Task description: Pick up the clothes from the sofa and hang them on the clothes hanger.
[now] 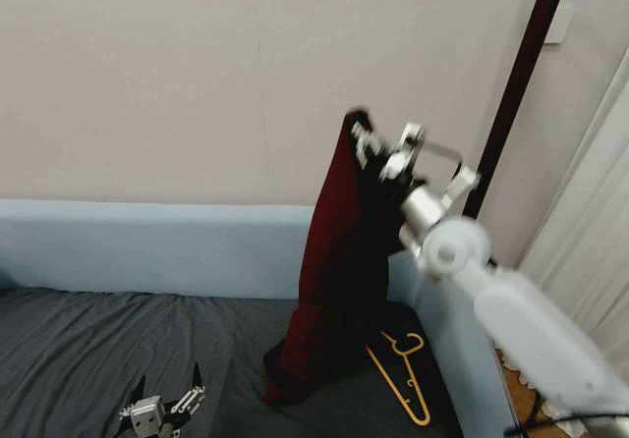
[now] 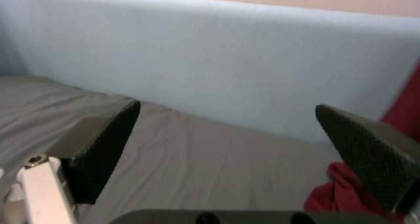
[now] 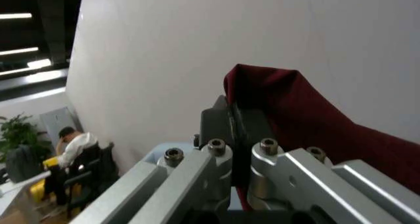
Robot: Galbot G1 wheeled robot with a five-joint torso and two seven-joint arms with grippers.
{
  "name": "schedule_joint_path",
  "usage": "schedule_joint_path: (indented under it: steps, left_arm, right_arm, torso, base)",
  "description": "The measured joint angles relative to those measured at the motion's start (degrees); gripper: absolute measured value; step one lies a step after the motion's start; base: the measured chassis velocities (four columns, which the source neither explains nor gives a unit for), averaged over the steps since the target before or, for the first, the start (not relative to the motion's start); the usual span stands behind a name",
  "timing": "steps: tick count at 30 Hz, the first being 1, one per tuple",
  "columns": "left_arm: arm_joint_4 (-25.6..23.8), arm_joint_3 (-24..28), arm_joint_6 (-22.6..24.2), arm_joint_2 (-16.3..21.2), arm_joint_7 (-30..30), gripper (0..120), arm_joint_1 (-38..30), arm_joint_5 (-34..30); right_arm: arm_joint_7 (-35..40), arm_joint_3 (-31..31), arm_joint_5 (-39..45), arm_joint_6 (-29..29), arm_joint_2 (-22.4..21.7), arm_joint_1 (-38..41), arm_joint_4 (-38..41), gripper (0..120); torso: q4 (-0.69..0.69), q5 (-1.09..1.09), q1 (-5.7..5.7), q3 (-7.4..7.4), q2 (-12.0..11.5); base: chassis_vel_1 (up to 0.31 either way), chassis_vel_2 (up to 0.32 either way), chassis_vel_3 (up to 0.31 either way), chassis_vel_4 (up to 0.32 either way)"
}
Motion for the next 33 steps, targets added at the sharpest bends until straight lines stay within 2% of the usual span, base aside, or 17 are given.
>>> schedule_joint_path:
  steps: [2,5,11,19,25,28,29,33]
  left_arm:
    - [0.0,0.1,0.0,-0.1,0.0,100,0.1,0.1]
    - [0.1,-0.1,0.0,-0.4,-0.1,100,0.6,0.5]
    - [0.1,-1.5,-0.3,-0.4,-0.2,100,1.0,0.4]
    - [0.3,-2.4,-0.6,-0.4,-0.3,100,0.9,0.2]
    - [0.8,-2.3,-0.5,-0.2,-0.4,100,0.3,0.1]
    - [1.2,-2.1,-0.4,-0.1,-0.4,100,-0.1,0.1]
    - [1.2,-2.1,-0.4,-0.1,-0.4,100,-0.1,0.1]
    - [1.5,-1.8,0.0,0.1,-0.4,100,-0.6,0.0]
  right_arm:
    - [-0.4,-0.8,-1.1,0.5,0.7,-1.8,-0.6,0]
    - [-2.9,-4.4,-5.8,3.0,4.4,-9.0,-5.3,0]
    - [-6.4,-9.1,-13.0,5.6,9.3,-16.5,-14.5,0]
    - [-6.9,-10.6,-17.8,7.1,14.5,-19.8,-22.2,0]
    - [-6.4,-11.1,-19.9,7.2,16.2,-21.4,-22.9,0]
    - [-7.0,-11.1,-21.4,7.0,15.9,-22.4,-22.2,11]
    - [-7.0,-11.1,-21.4,7.0,15.9,-22.4,-22.2,11]
    - [-8.4,-11.1,-19.2,3.2,12.8,-23.4,-16.6,29]
  torso:
    - [0.0,0.0,0.0,0.0,0.0]
    - [0.05,-0.02,0.0,0.0,0.0]
    - [0.02,-0.03,0.0,0.0,0.0]
    - [0.02,-0.02,-0.01,0.0,0.0]
    - [0.03,-0.02,-0.01,0.0,0.0]
    - [0.02,-0.01,0.0,0.0,0.0]
    - [0.02,-0.01,0.0,0.0,0.0]
    - [0.02,-0.01,-0.01,0.0,0.0]
  base:
    - [0.0,0.0,0.0,0.0]
    - [0.0,0.0,0.0,0.0]
    - [0.0,0.0,0.0,0.0]
    - [0.0,0.0,0.0,0.0]
    - [0.0,0.0,0.0,0.0]
    - [0.0,0.0,0.0,0.0]
    - [0.0,0.0,0.0,0.0]
    - [0.0,0.0,0.0,0.0]
